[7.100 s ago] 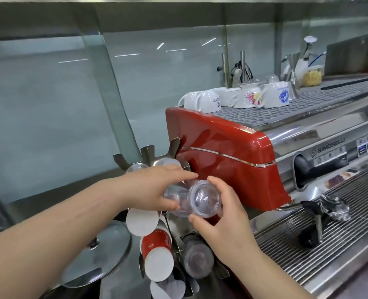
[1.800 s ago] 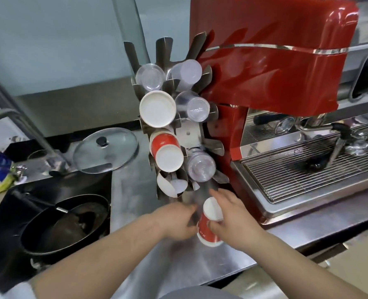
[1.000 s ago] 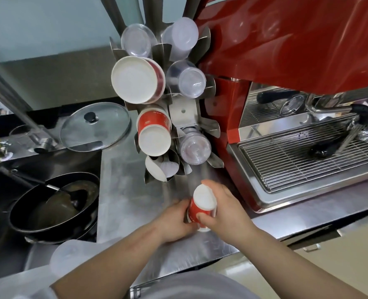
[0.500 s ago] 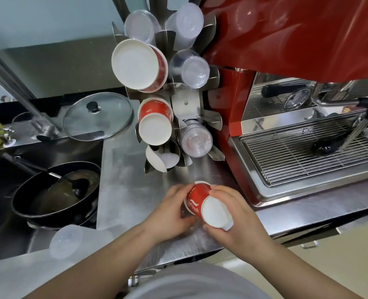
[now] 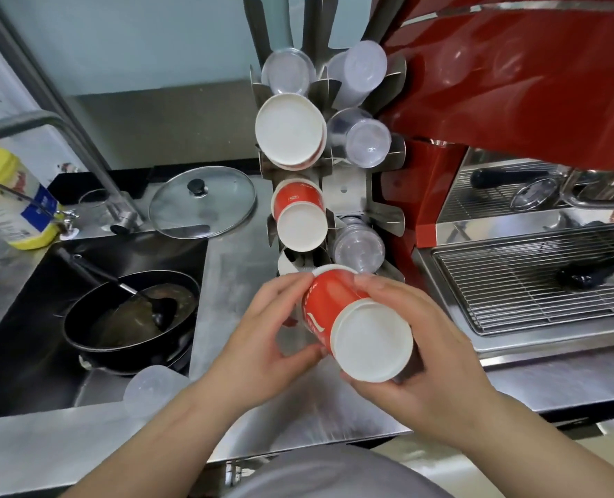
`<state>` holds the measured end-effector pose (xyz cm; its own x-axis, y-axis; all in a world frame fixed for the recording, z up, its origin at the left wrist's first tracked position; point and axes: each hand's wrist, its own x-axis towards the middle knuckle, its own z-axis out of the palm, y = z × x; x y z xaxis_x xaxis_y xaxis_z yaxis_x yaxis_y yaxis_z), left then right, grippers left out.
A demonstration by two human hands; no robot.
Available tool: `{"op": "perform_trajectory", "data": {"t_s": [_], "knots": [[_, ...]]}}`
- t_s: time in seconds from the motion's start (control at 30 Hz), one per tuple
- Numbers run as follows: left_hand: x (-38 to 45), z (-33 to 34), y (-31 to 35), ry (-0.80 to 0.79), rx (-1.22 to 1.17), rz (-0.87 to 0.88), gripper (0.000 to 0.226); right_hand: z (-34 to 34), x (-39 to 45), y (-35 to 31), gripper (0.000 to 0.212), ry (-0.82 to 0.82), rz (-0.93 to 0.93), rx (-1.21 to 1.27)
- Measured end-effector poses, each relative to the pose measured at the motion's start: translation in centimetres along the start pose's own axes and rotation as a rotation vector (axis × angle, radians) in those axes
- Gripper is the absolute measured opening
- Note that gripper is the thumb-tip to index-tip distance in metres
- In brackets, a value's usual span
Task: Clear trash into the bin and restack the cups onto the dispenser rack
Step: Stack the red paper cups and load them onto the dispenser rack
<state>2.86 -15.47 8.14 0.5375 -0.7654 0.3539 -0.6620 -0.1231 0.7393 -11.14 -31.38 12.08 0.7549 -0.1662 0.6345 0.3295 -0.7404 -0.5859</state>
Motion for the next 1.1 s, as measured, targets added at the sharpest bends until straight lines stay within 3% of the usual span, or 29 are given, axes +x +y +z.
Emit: {"op": "perform_trajectory", "data": {"t_s": [0.4, 0.63, 1.0, 1.1], "knots": [[2.3, -4.4, 1.3, 0.159, 0.207, 0.191, 0.073, 0.0, 4.8, -1.3, 0.073, 0.044, -0.279, 0.065], [4.2, -4.9, 0.0, 0.151, 0.224, 0.173, 0.078, 2.1, 6.6, 0.1, 0.065, 0.062, -0.230, 0.066], [7.4, -6.2, -2.4, 0.028, 0.235, 0.115, 0.075, 4.6, 8.6, 3.6, 0.076, 0.048, -0.116, 0.004], [8.2, -6.4, -3.2, 0.020, 0.225, 0.095, 0.077, 4.9, 9.2, 4.3, 0.071, 0.027, -0.093, 0.016]]}}
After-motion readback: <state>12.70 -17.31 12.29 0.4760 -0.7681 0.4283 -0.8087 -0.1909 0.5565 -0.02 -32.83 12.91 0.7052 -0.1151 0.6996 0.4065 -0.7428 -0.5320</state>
